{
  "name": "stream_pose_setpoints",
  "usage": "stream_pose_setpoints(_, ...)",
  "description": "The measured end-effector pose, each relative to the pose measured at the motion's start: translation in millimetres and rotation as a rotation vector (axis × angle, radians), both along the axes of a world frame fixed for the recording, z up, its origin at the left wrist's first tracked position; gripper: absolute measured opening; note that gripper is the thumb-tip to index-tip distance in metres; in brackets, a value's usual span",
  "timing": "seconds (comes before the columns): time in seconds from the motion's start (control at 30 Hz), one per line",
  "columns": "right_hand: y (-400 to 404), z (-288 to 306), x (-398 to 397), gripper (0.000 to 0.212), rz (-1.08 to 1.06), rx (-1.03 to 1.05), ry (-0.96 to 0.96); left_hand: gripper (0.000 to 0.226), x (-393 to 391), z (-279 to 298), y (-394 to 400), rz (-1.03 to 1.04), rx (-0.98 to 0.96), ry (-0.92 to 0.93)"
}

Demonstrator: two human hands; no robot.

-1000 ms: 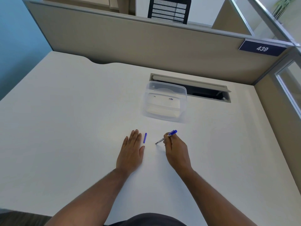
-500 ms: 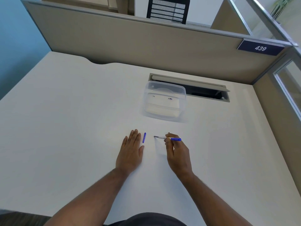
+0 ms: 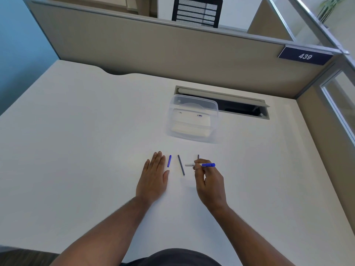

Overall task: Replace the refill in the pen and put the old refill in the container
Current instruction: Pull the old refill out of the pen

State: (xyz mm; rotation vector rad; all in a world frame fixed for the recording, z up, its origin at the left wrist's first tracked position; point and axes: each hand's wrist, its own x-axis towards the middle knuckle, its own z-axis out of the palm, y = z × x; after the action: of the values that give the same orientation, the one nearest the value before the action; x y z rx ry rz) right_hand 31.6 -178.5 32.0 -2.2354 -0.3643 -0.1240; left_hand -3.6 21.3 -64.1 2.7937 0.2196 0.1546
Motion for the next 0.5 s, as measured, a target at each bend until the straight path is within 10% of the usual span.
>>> stream_pose_setpoints(0.5, 4.1, 1.0, 5.4, 0.022, 0.031, -0.033, 0.291, 0.055, 0.4, 1.0, -0.3, 0.0, 0.003, 0.0)
